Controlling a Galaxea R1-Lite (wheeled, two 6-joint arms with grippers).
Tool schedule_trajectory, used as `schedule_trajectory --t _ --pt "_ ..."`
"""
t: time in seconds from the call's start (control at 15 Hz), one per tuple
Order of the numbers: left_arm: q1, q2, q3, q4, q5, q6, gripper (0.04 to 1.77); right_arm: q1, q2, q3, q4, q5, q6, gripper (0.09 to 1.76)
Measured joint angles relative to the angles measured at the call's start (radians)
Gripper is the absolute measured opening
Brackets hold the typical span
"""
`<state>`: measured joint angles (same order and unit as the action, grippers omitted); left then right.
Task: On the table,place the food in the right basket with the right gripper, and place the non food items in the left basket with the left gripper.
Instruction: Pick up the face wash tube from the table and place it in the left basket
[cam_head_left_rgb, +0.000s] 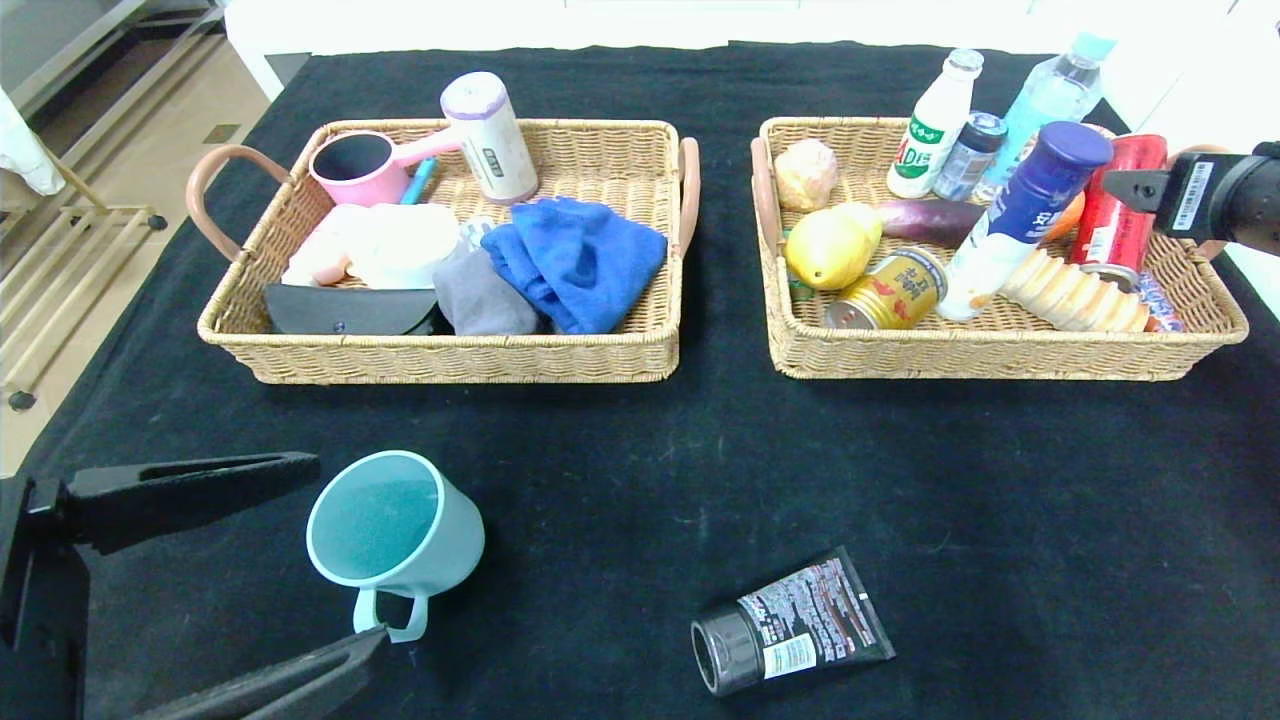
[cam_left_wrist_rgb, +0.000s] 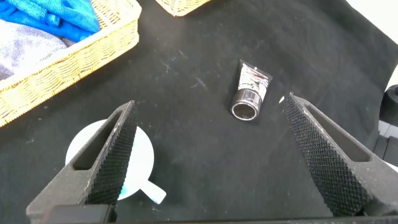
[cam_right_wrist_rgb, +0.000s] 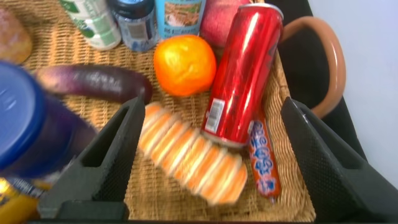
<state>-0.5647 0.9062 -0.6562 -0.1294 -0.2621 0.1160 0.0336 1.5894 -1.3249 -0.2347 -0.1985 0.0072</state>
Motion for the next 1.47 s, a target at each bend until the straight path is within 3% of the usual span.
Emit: schedule_trajectory --t 0.47,0.73,1.2,1.47 --pt "0.0 0.0 0.001 0.0 0.001 0.006 1.72 0.053 -0.198 0.178 0.192 0.036 -0.001 1.66" --pt "0.0 0.0 0.001 0.0 0.001 0.006 1.72 0.202 -0.313 0.299 0.259 0.044 -0.001 1.68" --pt "0.0 -0.004 -0.003 0.011 0.004 0.006 1.72 0.565 -0.425 0.459 0.252 0.043 -0.004 1.7" --pt "0.0 -0.004 -0.005 0.011 0.006 0.008 1.72 0.641 -0.446 0.5 0.249 0.126 -0.075 1.7"
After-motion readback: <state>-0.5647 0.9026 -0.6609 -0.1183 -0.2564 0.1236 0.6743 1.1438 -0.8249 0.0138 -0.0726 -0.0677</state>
